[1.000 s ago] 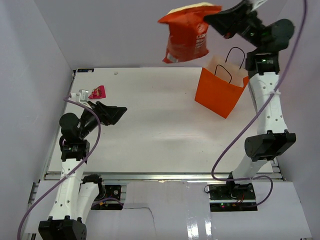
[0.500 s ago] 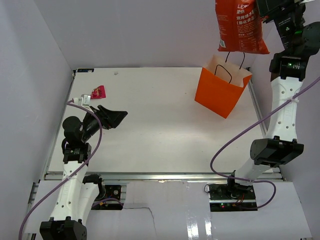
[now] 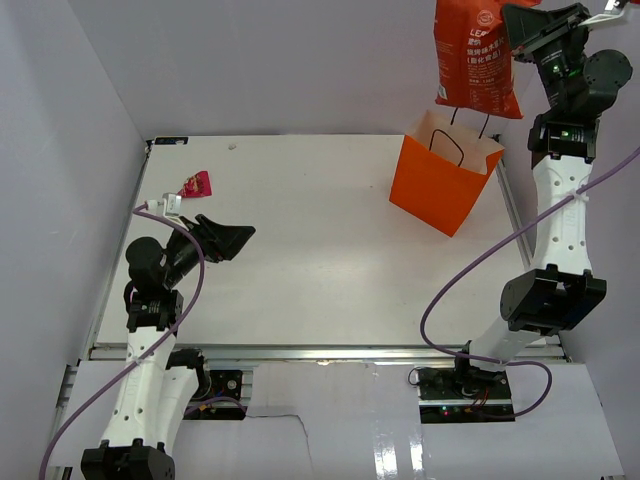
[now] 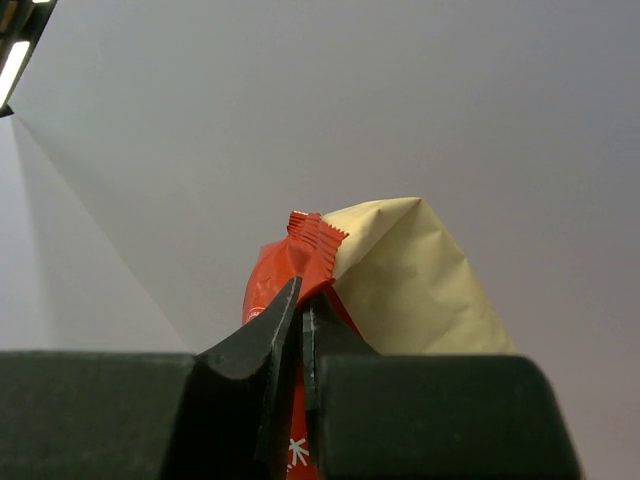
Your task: Place the snacks into the paper bag
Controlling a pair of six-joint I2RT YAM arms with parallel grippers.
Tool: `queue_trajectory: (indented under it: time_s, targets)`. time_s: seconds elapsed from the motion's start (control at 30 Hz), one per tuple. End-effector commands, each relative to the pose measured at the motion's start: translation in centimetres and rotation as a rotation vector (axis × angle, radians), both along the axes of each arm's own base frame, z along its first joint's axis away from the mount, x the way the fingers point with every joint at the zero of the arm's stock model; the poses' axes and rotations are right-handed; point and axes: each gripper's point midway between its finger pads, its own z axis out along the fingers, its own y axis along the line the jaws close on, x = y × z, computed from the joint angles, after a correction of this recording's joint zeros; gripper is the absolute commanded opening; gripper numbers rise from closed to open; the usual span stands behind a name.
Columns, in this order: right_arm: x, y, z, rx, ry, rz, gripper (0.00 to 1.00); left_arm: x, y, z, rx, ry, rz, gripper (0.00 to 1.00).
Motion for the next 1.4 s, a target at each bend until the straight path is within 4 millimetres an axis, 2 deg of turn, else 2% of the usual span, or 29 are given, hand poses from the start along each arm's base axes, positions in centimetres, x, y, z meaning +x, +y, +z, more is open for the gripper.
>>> queue_trajectory:
  time_s: [0.0,0.3,0.43,0.9,1.07,1.37]
  targets:
    - [-2.7,-0.1,2.6,-0.001,-0.103,-0.033,0.08,-0.2,0.1,0.1,0.008,-0.013,0.009,0.98]
    - [-2.6,-0.2,0.3,-0.011,-0.062,-0.044,0.08,-0.5,0.1,-0.1,0.008,-0.008,0.009,0.98]
    - [-1.8,-0.2,-1.3,-0.016,-0.034,-0.045,0.08,-0.6,0.2,-0.1,0.01,-0.007,0.012,0.98]
    - [0.1,1.7,-6.7,-0.076,0.043,0.042,0.08,-0.8,0.3,-0.5,0.017,0.003,0.02,0.98]
    - [0.1,3.1,-7.3,-0.154,-0.014,0.117,0.08,-0.7,0.3,-0.6,0.017,0.008,0.02,0.98]
    - [1.1,3.3,-10.9,-0.16,0.027,0.15,0.08,-0.8,0.3,-0.6,0.023,0.006,0.026,0.98]
